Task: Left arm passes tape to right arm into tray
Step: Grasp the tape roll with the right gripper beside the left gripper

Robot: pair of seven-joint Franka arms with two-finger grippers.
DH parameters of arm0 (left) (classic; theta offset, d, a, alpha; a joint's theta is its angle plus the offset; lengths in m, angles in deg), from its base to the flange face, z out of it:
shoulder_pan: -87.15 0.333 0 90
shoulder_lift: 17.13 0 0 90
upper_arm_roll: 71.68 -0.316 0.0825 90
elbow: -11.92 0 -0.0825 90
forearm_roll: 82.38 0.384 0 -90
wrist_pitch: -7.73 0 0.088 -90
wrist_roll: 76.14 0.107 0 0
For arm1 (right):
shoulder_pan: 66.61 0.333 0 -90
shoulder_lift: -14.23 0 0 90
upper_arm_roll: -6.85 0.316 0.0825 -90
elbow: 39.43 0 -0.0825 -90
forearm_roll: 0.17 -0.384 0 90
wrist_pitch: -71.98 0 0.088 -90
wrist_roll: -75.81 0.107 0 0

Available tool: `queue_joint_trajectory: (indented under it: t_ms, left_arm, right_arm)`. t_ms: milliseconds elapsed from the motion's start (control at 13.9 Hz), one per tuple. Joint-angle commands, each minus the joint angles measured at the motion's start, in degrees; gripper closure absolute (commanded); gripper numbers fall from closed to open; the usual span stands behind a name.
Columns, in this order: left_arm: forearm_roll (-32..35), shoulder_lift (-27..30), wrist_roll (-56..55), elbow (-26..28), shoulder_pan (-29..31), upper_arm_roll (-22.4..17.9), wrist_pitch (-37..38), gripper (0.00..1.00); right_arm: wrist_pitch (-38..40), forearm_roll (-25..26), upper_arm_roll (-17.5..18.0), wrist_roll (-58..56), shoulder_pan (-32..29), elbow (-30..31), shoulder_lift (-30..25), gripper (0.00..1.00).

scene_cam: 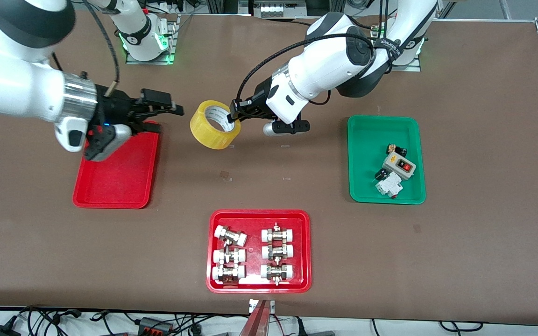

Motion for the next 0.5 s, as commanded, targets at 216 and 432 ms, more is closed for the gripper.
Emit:
queue_joint_trajectory:
  t_ms: [216,432]
  left_arm:
    - [-0.87,-0.55,-0.03,-1.06,-0.01,0.46,-0.12,0.88]
    - [-0.87,-0.55,-0.03,-0.97,0.17,0.46,-0.12,0.88]
  right_arm:
    - [-3.41,-4.64,-0.27,-0.86,2.32,-1.67,3.13,0.00]
    - [-4.46,-5.27,-0.27,-0.95,2.67,-1.67,3.84,0.00]
